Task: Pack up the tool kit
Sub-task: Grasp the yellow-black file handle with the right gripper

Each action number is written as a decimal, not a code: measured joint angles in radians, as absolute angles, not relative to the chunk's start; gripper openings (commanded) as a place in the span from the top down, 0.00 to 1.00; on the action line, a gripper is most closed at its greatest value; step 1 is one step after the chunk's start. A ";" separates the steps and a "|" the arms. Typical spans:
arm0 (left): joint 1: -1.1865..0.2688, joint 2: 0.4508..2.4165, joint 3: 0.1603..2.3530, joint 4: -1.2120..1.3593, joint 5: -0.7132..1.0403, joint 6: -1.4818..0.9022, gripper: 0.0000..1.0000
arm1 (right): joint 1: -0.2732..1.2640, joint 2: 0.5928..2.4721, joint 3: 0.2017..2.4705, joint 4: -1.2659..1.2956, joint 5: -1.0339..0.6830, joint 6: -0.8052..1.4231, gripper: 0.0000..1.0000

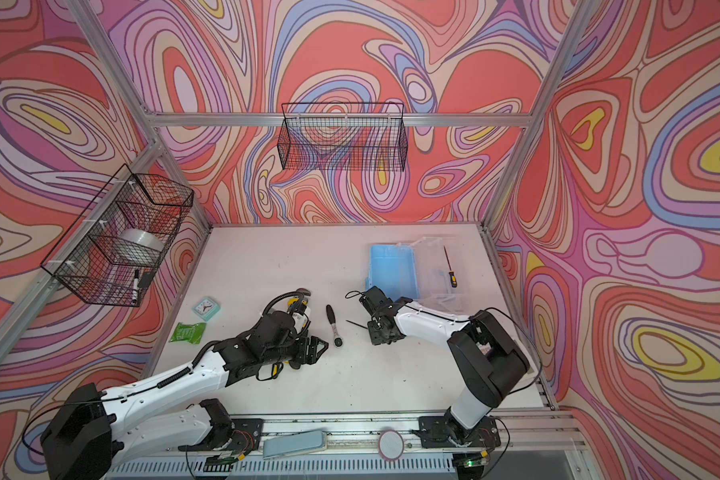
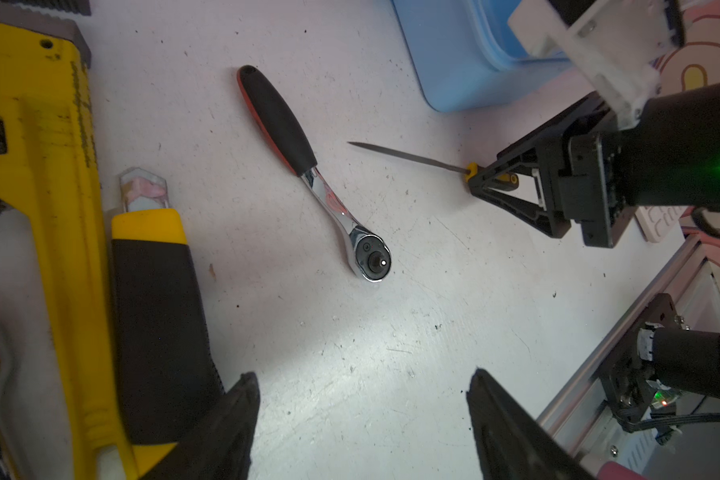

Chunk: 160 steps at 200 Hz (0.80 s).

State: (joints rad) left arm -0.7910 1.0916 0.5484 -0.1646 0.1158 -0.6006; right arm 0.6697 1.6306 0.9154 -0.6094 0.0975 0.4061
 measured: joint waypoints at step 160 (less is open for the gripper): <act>-0.790 1.047 0.535 -0.162 0.108 -0.607 0.20 | 0.742 1.658 0.928 -0.667 0.063 0.373 0.70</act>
State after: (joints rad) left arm -0.7902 1.0473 0.5346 -0.1623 0.1078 -0.6071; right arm 0.7422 1.6577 0.9283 -0.6670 0.0631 0.3729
